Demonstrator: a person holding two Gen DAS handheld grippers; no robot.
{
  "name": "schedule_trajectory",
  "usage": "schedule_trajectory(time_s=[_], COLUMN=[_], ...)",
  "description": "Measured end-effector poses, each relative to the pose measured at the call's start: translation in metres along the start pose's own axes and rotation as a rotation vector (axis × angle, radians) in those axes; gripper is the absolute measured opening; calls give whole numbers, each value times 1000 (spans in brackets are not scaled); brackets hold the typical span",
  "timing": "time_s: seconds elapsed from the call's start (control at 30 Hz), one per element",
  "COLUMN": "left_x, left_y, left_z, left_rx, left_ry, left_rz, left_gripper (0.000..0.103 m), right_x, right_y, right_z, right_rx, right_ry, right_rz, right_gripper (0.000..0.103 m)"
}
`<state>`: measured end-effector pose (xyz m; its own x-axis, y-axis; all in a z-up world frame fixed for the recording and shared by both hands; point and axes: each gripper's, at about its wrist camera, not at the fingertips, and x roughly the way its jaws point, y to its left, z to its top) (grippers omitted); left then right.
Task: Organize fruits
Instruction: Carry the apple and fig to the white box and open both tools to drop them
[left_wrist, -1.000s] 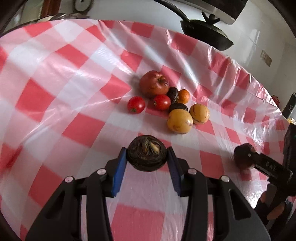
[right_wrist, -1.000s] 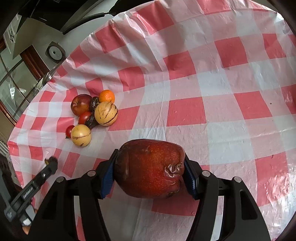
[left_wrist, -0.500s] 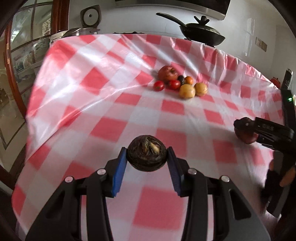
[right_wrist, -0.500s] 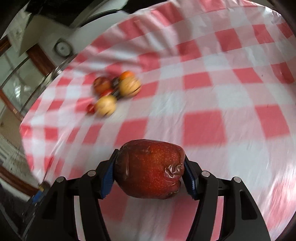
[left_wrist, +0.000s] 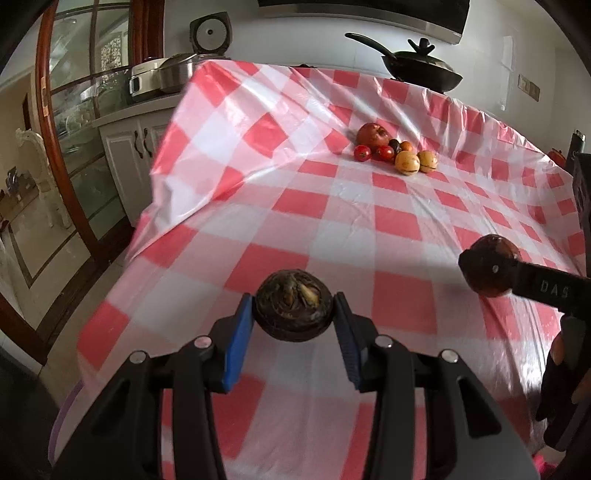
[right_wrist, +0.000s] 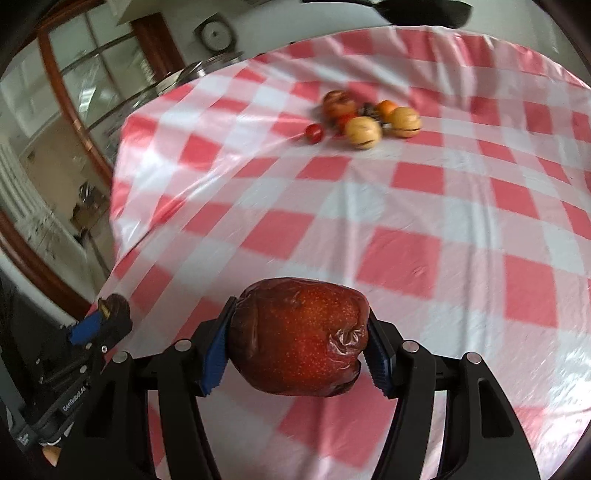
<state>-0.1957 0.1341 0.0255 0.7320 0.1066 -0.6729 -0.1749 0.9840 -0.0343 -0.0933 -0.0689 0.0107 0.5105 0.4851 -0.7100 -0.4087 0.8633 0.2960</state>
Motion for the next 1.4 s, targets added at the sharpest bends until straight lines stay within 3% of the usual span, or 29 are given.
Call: schedule_trajectory(time_s=[0.67, 1.03, 1.4], left_x=[-33, -78, -72], left_y=[60, 115, 171], left_z=[-43, -89, -144], left_rx=[-92, -207, -311], left_ry=[-10, -32, 86], left_rz=[58, 128, 206], left_gripper=[44, 44, 44], right_x=[1, -10, 15], right_y=[99, 175, 244], right_z=[-34, -72, -139], right_rx=[-236, -474, -734], right_ry=[60, 72, 213], right_rz=[105, 248, 332], right_gripper=[61, 61, 61])
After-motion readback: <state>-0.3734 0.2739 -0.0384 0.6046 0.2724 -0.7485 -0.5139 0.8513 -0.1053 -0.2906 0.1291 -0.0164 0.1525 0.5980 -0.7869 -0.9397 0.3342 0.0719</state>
